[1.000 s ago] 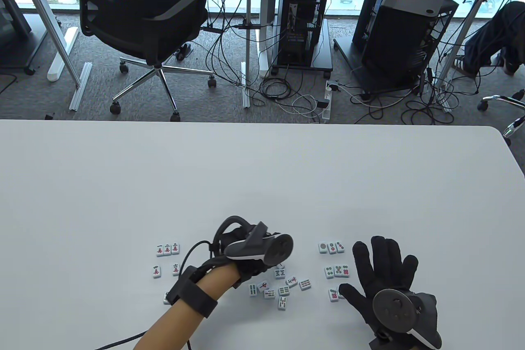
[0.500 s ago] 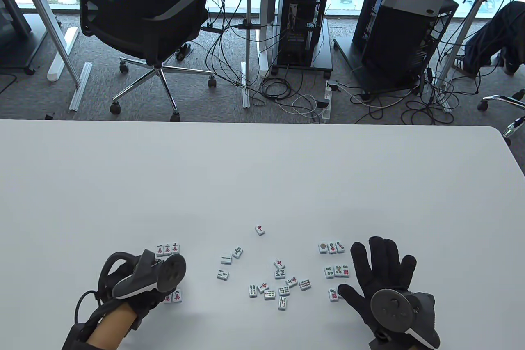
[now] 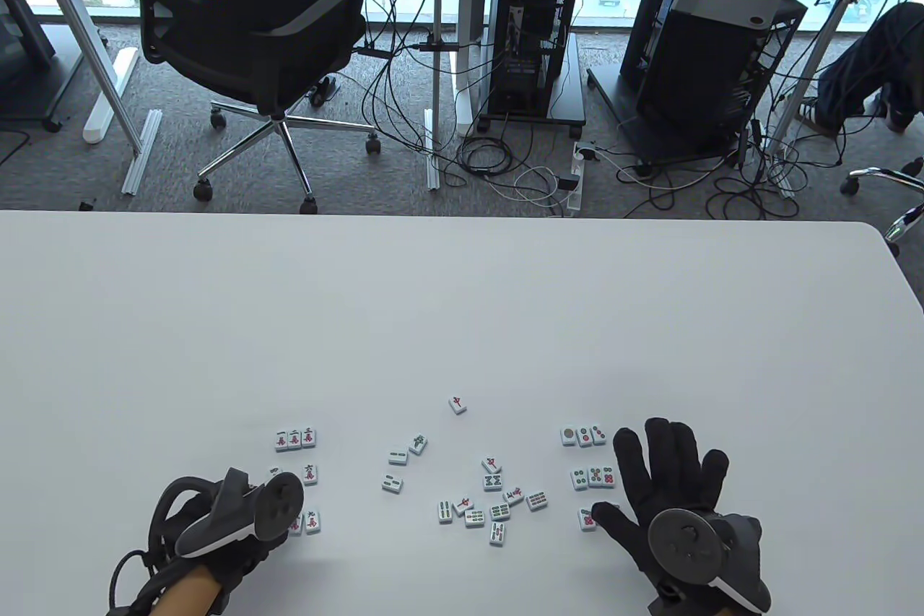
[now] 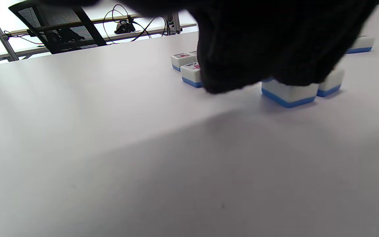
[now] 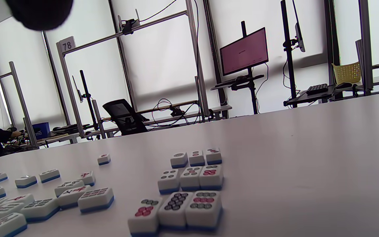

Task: Mahjong suit sorting

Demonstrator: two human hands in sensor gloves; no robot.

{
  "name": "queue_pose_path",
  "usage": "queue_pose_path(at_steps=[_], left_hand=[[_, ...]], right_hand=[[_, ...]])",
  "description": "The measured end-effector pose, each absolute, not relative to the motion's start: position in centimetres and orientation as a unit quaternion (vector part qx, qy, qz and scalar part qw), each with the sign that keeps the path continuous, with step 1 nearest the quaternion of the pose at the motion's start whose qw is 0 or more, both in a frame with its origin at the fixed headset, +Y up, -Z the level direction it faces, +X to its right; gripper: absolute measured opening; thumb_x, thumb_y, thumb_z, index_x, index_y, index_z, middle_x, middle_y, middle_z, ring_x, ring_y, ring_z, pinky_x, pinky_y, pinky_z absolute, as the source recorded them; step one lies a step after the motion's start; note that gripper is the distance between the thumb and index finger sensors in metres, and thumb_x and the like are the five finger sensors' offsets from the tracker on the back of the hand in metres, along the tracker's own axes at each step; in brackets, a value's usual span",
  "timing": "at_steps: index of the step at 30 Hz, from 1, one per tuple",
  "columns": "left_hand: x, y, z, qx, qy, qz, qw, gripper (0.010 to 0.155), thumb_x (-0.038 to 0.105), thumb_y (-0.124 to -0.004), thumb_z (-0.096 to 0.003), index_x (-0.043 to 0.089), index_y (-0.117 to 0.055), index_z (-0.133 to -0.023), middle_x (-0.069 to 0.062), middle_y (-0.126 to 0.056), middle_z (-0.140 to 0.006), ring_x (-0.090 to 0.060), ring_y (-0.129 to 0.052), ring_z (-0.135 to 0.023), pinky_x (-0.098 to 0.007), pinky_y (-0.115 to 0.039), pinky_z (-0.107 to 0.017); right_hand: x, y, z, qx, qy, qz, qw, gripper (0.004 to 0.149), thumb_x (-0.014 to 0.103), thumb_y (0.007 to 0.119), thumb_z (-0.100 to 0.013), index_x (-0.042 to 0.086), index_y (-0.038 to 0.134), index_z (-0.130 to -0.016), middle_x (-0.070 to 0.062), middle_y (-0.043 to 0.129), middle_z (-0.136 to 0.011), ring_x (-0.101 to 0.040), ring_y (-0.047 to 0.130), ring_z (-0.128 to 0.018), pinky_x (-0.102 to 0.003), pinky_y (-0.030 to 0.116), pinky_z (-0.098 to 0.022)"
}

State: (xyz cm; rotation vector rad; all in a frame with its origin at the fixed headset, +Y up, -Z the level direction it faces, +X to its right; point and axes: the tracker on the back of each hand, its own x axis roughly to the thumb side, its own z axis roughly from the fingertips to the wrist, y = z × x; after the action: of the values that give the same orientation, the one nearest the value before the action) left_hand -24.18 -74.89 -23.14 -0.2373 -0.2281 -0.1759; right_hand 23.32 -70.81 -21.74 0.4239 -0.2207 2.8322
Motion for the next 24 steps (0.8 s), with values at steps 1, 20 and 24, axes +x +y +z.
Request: queue_pose_path(at_steps=[1, 20, 24], left_hand=[[-24.1, -75.0, -23.1, -0.119, -0.114, -0.093, 0.982, 0.061, 0.050, -0.092, -0.0294, 0.018, -0.085, -0.081, 0.017, -0.100, -0.028, -0.004, -0.091, -0.002, -0.032, -0.084, -0.016], [-22.2, -73.7, -22.8, -0.131, -0.125, -0.091, 0.979, 0.062, 0.051, -0.090, -0.0314, 0.020, -0.083, -0.084, 0.015, -0.101, -0.034, -0.006, -0.093, -0.007, -0.034, -0.085, -0.019], [-18.1, -72.0, -22.8, -0.097, -0.187, -0.101, 0.972, 0.061, 0.051, -0.089, -0.0321, 0.020, -0.084, -0.084, 0.015, -0.101, -0.034, -0.006, -0.093, -0.007, -0.034, -0.085, -0.019]], right_hand=[[23.3, -70.8, -21.7, 0.147, -0.076, 0.977, 0.134, 0.084, 0.062, 0.060, -0.047, 0.031, 0.013, -0.109, -0.015, 0.004, -0.115, -0.044, 0.002, -0.102, -0.076, 0.011, -0.067], [23.3, -70.8, -21.7, 0.146, -0.078, 0.977, 0.138, 0.084, 0.062, 0.060, -0.047, 0.031, 0.013, -0.109, -0.015, 0.004, -0.115, -0.043, 0.002, -0.102, -0.076, 0.011, -0.067], [23.4, -70.8, -21.7, 0.146, -0.080, 0.976, 0.139, 0.084, 0.062, 0.060, -0.047, 0.031, 0.013, -0.109, -0.015, 0.004, -0.115, -0.043, 0.002, -0.102, -0.076, 0.011, -0.067]])
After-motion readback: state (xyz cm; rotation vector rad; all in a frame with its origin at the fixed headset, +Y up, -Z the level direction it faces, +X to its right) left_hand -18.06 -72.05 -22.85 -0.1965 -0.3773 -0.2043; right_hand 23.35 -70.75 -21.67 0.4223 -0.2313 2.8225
